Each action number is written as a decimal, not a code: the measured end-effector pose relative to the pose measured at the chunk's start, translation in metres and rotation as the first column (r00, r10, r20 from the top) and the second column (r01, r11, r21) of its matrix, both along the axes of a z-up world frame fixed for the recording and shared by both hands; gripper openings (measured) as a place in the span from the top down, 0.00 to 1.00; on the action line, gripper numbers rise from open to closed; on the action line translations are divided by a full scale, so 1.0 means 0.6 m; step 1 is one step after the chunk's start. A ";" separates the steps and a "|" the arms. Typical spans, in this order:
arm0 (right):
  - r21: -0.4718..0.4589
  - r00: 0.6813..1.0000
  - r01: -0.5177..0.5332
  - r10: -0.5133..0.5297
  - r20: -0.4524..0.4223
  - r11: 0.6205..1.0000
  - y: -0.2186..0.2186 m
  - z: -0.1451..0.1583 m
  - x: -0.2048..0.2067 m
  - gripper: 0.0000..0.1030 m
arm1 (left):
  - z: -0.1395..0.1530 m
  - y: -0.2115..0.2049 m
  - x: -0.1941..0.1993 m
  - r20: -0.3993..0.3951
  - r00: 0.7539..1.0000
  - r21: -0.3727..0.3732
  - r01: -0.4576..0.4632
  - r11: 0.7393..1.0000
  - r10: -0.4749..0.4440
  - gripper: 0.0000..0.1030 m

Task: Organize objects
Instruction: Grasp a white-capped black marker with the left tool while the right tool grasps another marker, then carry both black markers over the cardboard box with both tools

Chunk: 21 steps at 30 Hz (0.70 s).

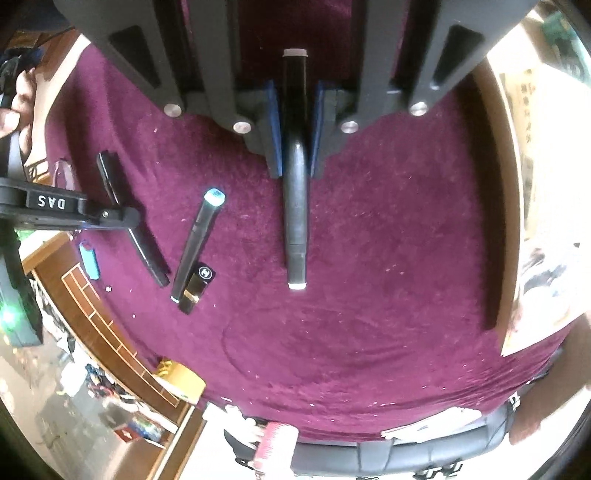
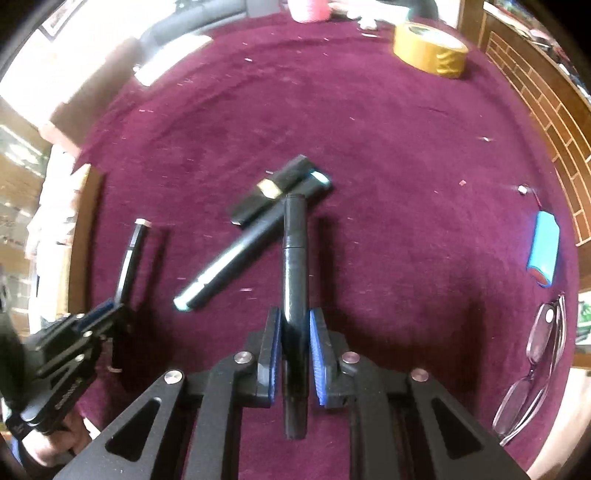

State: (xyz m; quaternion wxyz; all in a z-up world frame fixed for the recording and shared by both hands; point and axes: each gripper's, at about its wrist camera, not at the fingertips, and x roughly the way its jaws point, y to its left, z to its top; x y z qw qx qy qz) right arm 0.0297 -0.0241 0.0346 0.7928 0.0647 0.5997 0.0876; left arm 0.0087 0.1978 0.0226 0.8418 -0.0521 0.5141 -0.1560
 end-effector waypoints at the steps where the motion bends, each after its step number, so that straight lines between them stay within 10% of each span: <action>1: 0.004 1.000 -0.011 0.011 0.008 1.000 0.003 0.007 -0.002 0.84 | 0.003 0.004 -0.001 -0.001 1.000 -0.016 -0.010 1.000 0.010 0.86; 21: 0.202 0.963 -0.271 0.267 0.045 0.941 0.209 0.101 -0.016 0.84 | 0.114 0.150 -0.060 0.109 0.968 -0.128 -0.213 0.969 0.227 0.86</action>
